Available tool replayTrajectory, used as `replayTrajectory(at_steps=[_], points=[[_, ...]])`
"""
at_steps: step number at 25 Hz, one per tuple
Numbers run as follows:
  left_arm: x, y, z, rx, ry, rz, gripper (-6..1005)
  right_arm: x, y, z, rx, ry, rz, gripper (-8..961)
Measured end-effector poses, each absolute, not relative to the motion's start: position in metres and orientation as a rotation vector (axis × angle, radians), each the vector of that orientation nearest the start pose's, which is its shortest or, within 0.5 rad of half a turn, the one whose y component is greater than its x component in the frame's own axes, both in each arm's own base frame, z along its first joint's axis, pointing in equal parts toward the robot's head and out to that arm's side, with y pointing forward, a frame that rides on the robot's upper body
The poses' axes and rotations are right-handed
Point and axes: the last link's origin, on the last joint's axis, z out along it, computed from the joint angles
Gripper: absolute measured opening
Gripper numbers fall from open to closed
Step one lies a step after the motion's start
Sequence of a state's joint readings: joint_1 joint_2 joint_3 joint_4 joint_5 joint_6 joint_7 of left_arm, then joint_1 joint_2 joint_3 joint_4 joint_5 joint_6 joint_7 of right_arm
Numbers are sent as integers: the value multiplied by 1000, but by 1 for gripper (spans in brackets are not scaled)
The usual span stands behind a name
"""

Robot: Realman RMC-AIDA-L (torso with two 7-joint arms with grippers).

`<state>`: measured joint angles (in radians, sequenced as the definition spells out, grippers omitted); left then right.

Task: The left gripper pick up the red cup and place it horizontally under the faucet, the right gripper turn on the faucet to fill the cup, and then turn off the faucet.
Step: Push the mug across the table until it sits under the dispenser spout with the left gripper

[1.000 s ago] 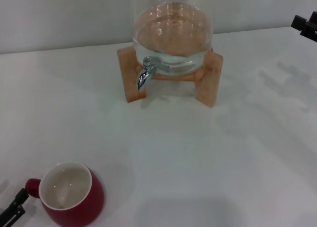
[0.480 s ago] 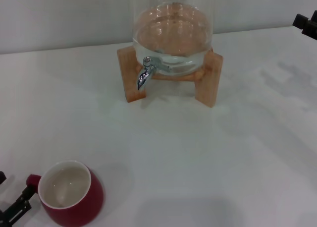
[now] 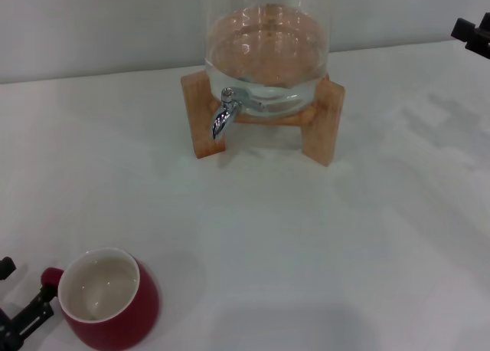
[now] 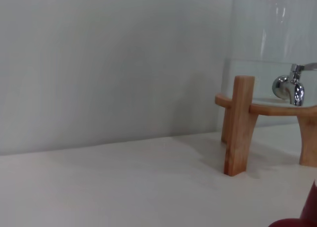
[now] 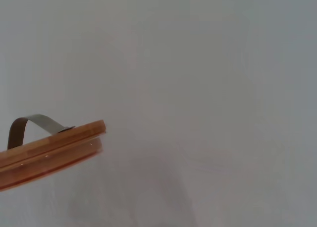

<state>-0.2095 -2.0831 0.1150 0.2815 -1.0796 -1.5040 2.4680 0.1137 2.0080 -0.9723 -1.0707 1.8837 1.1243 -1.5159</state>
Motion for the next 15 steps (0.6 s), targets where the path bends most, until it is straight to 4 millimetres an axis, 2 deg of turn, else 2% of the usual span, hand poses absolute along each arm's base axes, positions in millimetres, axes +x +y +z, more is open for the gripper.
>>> replayTrajectory(at_steps=[15], points=[[-378, 217, -16, -2196, -630, -655, 740, 306, 319, 132, -1903, 795, 943, 728]])
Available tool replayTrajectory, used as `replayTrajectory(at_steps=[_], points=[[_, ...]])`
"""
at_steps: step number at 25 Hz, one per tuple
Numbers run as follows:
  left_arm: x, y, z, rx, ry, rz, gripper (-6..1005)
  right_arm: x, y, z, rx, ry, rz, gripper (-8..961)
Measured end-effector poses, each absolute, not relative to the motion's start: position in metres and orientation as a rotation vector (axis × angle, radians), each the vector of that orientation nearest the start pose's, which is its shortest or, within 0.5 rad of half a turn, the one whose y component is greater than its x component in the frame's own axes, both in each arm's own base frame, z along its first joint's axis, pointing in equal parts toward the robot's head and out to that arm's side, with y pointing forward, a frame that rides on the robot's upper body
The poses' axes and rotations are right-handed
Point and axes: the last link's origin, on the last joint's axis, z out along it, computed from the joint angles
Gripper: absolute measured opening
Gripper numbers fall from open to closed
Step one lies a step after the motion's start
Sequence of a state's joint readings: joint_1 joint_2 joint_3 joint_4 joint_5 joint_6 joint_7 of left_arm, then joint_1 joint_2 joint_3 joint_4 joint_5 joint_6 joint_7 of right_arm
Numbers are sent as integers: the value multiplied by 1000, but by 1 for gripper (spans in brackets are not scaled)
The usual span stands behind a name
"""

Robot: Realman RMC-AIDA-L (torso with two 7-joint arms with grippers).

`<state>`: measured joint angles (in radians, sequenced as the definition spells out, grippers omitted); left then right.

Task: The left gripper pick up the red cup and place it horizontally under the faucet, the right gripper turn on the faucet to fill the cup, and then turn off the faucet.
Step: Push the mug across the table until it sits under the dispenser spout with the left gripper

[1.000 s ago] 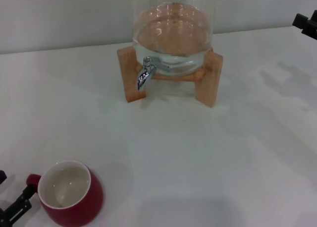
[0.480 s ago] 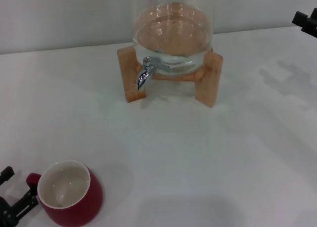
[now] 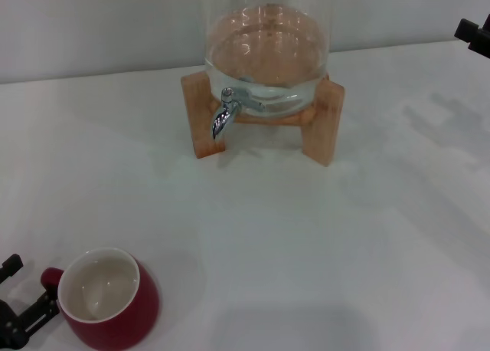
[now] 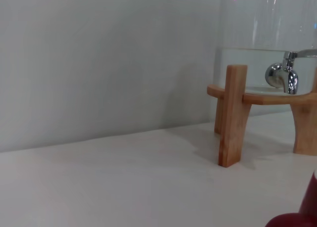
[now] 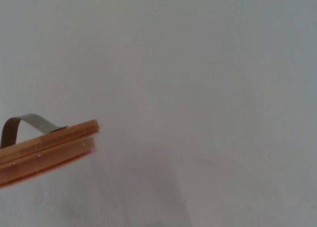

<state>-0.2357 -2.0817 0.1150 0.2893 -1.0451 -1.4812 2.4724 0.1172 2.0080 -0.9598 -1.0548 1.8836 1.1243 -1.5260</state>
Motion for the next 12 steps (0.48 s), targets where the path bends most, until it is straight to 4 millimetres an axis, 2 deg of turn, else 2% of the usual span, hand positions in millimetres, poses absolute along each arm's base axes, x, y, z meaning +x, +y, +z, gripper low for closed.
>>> replayTrajectory(at_steps=[10, 12], points=[[-376, 217, -15, -2200, -624, -667, 734, 306, 319, 132, -1898, 797, 952, 728], [-376, 217, -15, -2199, -628, -669, 646, 306, 319, 132, -1898, 797, 952, 728]])
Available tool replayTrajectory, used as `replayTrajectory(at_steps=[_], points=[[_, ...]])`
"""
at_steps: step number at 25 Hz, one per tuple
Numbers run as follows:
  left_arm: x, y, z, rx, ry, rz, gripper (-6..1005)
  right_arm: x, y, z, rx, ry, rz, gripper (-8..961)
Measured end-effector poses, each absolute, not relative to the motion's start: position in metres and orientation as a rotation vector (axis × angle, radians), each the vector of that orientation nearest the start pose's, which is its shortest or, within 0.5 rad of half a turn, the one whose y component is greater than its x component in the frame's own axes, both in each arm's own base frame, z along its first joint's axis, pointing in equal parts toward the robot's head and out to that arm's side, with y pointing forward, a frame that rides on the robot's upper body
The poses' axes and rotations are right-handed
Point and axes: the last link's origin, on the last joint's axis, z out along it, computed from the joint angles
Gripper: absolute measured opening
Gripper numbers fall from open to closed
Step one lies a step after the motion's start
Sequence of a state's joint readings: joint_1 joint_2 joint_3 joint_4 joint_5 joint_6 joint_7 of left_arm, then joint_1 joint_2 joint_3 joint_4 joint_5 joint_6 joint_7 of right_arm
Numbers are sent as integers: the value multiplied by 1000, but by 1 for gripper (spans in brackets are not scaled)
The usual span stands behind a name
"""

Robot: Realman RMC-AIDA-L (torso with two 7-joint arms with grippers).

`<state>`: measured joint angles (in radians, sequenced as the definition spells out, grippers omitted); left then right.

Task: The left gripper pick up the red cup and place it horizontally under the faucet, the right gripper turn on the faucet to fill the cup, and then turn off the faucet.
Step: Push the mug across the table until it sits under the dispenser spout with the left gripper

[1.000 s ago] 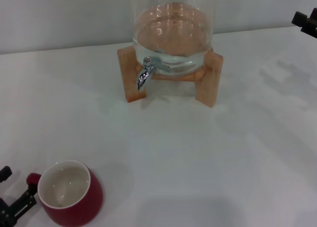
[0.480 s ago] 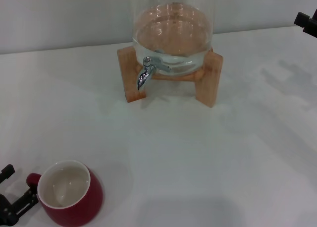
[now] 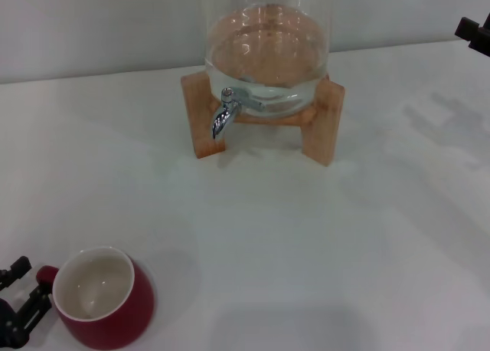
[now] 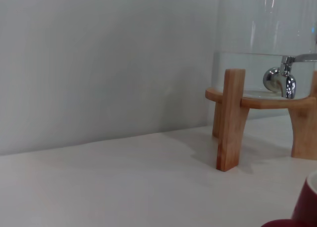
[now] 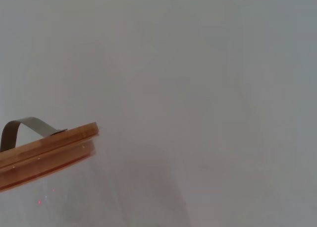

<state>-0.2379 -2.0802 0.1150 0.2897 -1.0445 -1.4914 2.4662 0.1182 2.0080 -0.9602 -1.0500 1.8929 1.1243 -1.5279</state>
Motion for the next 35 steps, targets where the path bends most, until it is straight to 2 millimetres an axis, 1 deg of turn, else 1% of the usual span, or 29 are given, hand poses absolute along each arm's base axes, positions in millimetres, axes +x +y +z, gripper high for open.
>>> replayTrajectory(at_steps=[3, 14, 17, 23, 31, 35], points=[[-376, 217, -16, -2197, -630, -673, 513, 306, 319, 132, -1898, 797, 953, 728], [-375, 216, -16, -2182, -623, -689, 281, 306, 318, 133, -1893, 797, 964, 727], [-374, 216, -15, -2176, -619, -698, 144, 307, 317, 133, -1892, 798, 965, 727], [-370, 219, -7, -2125, -601, -752, 144, 308, 316, 133, -1891, 801, 966, 727], [-368, 222, -6, -2126, -595, -763, 144, 308, 315, 133, -1891, 802, 967, 727], [-364, 229, -6, -2126, -579, -775, 144, 307, 314, 132, -1901, 799, 973, 727]])
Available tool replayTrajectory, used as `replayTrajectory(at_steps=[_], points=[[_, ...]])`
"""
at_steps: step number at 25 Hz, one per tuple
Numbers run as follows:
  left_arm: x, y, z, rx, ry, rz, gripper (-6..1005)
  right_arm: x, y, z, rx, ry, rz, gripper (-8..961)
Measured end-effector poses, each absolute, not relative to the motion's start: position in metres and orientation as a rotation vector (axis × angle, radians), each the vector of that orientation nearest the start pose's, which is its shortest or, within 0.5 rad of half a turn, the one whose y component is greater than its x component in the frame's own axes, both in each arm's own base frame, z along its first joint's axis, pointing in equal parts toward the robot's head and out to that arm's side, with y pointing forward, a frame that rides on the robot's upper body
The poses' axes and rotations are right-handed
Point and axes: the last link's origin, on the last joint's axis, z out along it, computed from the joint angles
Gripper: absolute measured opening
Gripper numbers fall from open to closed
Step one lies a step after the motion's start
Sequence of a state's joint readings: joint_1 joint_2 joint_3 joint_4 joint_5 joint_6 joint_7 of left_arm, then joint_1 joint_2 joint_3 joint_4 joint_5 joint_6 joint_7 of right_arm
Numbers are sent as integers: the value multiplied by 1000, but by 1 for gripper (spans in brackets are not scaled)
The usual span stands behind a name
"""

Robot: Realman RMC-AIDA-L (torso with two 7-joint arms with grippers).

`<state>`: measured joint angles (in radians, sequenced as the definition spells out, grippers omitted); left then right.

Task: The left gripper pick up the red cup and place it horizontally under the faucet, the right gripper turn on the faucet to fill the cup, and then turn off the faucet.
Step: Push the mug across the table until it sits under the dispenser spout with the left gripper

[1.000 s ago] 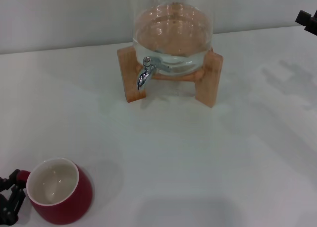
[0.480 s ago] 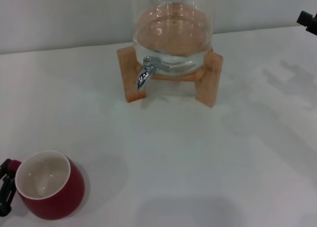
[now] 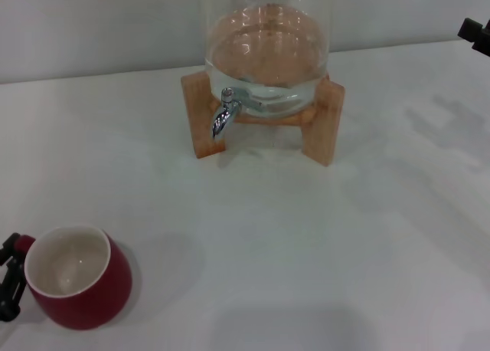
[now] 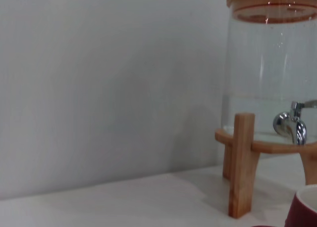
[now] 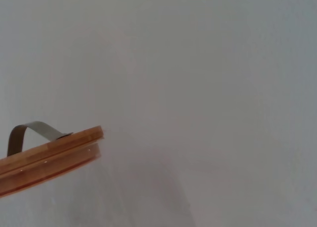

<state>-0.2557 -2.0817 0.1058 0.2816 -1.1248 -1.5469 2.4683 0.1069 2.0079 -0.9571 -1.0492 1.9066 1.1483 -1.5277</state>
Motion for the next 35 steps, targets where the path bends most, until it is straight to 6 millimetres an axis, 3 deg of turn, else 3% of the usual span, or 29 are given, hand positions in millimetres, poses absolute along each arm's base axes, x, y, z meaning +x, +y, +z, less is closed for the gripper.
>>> replayTrajectory(at_steps=[17, 35], points=[[-345, 283, -15, -2144, -543, -731, 144, 307, 312, 128, -1919, 805, 985, 727], [-326, 328, -21, -2133, -537, -689, 144, 304, 314, 126, -1934, 795, 984, 726]])
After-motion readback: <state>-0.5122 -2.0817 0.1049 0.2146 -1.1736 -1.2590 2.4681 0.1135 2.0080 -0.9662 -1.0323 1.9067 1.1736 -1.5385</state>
